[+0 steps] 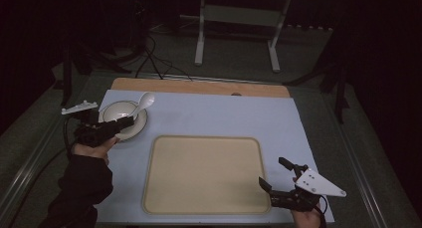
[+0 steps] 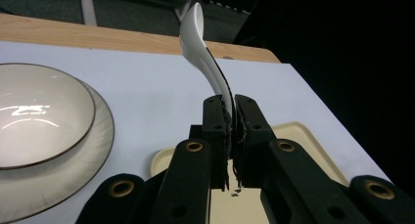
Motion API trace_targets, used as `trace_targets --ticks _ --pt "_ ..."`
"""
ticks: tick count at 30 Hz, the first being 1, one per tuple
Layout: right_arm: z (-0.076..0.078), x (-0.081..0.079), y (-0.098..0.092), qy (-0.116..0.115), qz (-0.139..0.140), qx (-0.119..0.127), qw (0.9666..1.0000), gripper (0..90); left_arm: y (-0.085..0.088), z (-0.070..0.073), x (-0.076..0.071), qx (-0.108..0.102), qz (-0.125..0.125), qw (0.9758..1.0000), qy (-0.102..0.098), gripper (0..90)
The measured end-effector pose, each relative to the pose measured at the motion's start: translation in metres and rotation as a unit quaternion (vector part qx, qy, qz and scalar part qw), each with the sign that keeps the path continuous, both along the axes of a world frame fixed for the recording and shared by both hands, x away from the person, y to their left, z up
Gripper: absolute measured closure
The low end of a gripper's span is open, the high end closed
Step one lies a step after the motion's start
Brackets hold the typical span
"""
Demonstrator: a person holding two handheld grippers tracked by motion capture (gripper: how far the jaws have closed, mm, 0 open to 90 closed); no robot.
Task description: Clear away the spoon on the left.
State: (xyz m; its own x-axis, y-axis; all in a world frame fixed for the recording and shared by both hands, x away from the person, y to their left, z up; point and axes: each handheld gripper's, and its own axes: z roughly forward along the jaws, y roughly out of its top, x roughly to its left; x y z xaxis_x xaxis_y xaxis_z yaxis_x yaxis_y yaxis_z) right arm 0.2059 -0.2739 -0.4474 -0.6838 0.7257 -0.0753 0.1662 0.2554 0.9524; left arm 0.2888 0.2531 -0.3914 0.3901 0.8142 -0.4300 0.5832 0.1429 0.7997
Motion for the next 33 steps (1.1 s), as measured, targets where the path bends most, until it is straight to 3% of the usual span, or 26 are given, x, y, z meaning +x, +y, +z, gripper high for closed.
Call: trace_targets --ticks 8,10,21,33 --pt "0.000 0.000 0.000 0.001 0.001 0.001 1.0000 12.4 -0.019 0.000 0.000 -0.013 0.000 0.9999 0.001 86.1" --pt "0.000 0.000 0.000 0.001 0.002 0.001 1.0000 12.4 -0.022 0.001 0.000 -0.026 0.001 0.9997 0.001 86.1" --pt "0.000 0.001 0.000 0.002 0.002 0.004 1.0000 12.4 -0.047 -0.001 -0.001 -0.014 0.005 0.9999 -0.003 86.1" --pt "0.000 0.001 -0.001 0.004 0.003 0.008 1.0000 12.4 -0.082 -0.011 -0.003 -0.026 0.001 0.9996 -0.007 86.0"
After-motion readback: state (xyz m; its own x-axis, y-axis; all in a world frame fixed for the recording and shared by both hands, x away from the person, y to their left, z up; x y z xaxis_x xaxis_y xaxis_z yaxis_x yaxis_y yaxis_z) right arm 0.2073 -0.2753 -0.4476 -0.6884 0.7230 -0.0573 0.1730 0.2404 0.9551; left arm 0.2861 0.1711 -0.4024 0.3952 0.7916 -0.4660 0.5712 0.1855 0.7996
